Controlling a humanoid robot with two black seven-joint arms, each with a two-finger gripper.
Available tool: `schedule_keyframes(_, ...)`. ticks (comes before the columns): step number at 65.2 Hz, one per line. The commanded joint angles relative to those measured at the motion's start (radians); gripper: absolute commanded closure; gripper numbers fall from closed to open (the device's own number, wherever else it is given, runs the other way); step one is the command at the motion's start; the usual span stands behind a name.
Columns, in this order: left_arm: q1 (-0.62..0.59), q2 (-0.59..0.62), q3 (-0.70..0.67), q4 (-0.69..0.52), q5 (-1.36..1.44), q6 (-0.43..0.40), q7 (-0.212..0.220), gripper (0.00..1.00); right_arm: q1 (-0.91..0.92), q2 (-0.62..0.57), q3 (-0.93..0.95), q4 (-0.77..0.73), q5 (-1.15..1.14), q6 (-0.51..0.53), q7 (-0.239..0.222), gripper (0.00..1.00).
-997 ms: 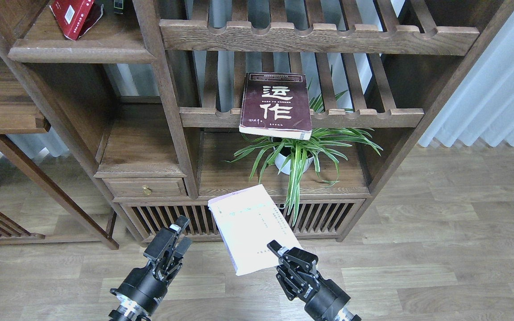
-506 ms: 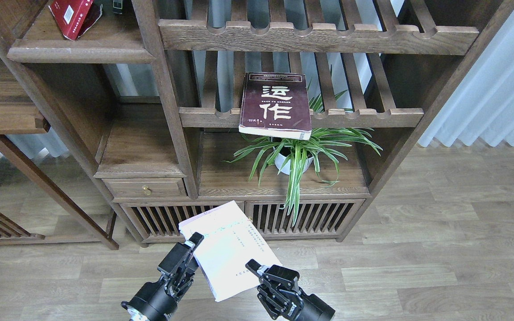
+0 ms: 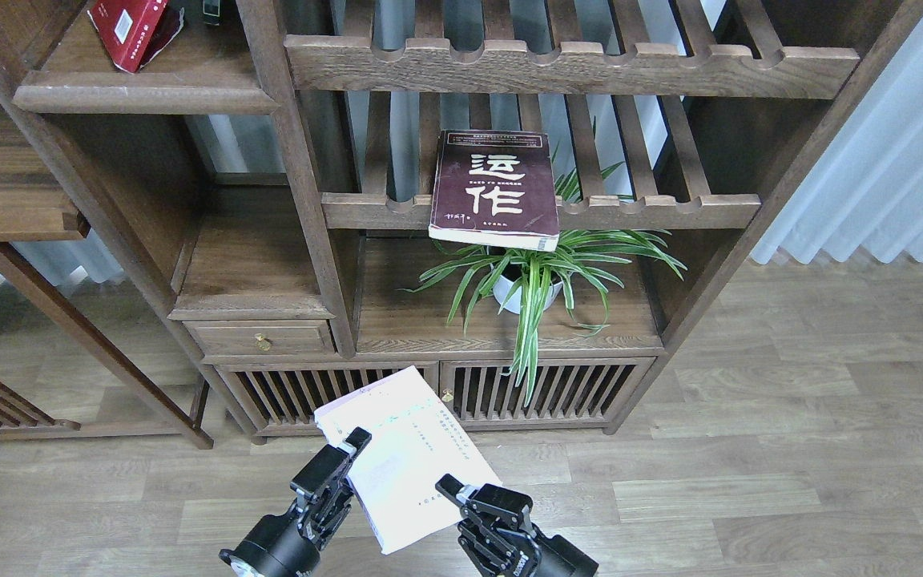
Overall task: Organize books on shelf
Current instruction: 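Grasp the white book with the left gripper, holding it with both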
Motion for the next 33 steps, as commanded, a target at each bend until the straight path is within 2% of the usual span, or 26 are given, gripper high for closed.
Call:
schedule_keyframes(1, 0.000, 0.000, 0.000, 0.013, 0.000, 0.000, 0.002, 0.82, -0.003, 0.000, 0.000, 0.000, -0.005, 0.000, 0.000, 0.93)
schedule_keyframes(5, 0.000, 0.000, -0.003, 0.022, 0.001, 0.000, 0.002, 0.93, -0.008, 0.000, 0.000, 0.000, -0.009, 0.000, 0.000, 0.93)
schedule_keyframes(9, 0.005, 0.000, -0.011, 0.022, 0.005, 0.000, 0.005, 0.95, -0.010, 0.002, 0.000, 0.000, -0.012, 0.000, -0.002, 0.90)
schedule_keyframes(12, 0.008, 0.000, -0.025, 0.022, 0.006, 0.000, 0.021, 0.96, -0.010, 0.002, 0.000, 0.000, -0.023, 0.000, 0.000, 0.83)
schedule_keyframes(15, 0.011, 0.000, -0.038, 0.021, 0.005, 0.000, 0.047, 0.97, -0.008, 0.002, 0.000, 0.000, -0.041, 0.000, 0.000, 0.71)
schedule_keyframes(18, 0.018, 0.000, -0.064, 0.013, 0.005, 0.000, 0.073, 0.98, -0.005, -0.005, -0.002, 0.003, -0.078, 0.000, 0.000, 0.50)
schedule_keyframes(20, 0.023, 0.000, -0.078, 0.004, 0.005, 0.000, 0.081, 0.98, 0.000, -0.008, -0.002, 0.001, -0.110, 0.000, 0.001, 0.40)
schedule_keyframes(26, 0.024, 0.000, -0.112, -0.036, 0.003, 0.000, 0.082, 0.99, 0.003, -0.020, 0.001, 0.003, -0.153, 0.000, 0.009, 0.29)
schedule_keyframes(27, 0.023, 0.000, -0.129, -0.072, 0.003, 0.000, 0.082, 1.00, 0.006, -0.021, 0.003, 0.004, -0.156, 0.000, 0.009, 0.22)
schedule_keyframes(28, 0.023, 0.008, -0.133, -0.083, 0.003, 0.000, 0.082, 1.00, 0.009, -0.023, 0.004, 0.004, -0.158, 0.000, 0.009, 0.19)
schedule_keyframes(33, 0.023, 0.038, -0.169, -0.131, 0.001, 0.000, 0.082, 1.00, 0.015, -0.023, 0.013, 0.004, -0.159, 0.000, 0.009, 0.14)
